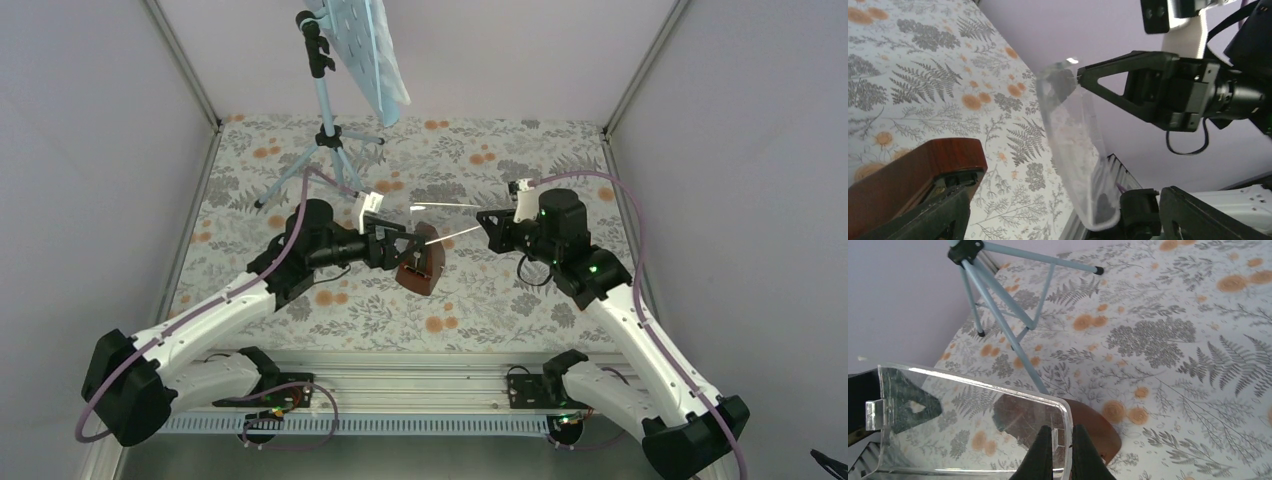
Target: Pack up the instrument practice props
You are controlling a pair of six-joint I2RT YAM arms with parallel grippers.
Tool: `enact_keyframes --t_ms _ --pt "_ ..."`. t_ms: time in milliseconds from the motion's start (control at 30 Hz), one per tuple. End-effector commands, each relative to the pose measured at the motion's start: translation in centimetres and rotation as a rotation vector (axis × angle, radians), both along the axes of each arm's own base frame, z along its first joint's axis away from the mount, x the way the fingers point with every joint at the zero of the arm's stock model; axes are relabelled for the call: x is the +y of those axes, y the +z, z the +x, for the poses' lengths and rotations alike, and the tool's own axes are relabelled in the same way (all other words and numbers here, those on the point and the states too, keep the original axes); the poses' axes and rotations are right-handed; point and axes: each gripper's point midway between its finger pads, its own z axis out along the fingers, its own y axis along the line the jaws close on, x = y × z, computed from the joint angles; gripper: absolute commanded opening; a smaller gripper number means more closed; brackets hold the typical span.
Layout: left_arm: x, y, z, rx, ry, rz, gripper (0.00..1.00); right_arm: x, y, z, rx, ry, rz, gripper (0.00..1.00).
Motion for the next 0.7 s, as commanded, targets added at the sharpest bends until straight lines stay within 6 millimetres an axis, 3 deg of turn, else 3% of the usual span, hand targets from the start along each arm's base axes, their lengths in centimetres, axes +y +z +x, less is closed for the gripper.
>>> enact_keyframes --t_ms 0,167,333,667 --pt "-0.7 1.5 0.3 0.012 -0.018 -0.094 0.85 1.6 1.3 -0.3 -0.071 0.087 0.018 0.04" --pt "-0.8 1.9 0.8 0.019 -0.001 -0.129 0.5 2.0 0.7 -0.3 -0.072 0.103 0.006 0.04" --pt "-0.9 2.0 1.2 0.031 0.019 -0.142 0.44 2.5 0.7 -0.3 -0.079 0.123 0.002 0.04" --pt "-0.8 1.3 1.5 0.065 0.042 -0.146 0.22 2.8 0.6 -0.2 -0.094 0.135 -0.02 0.04"
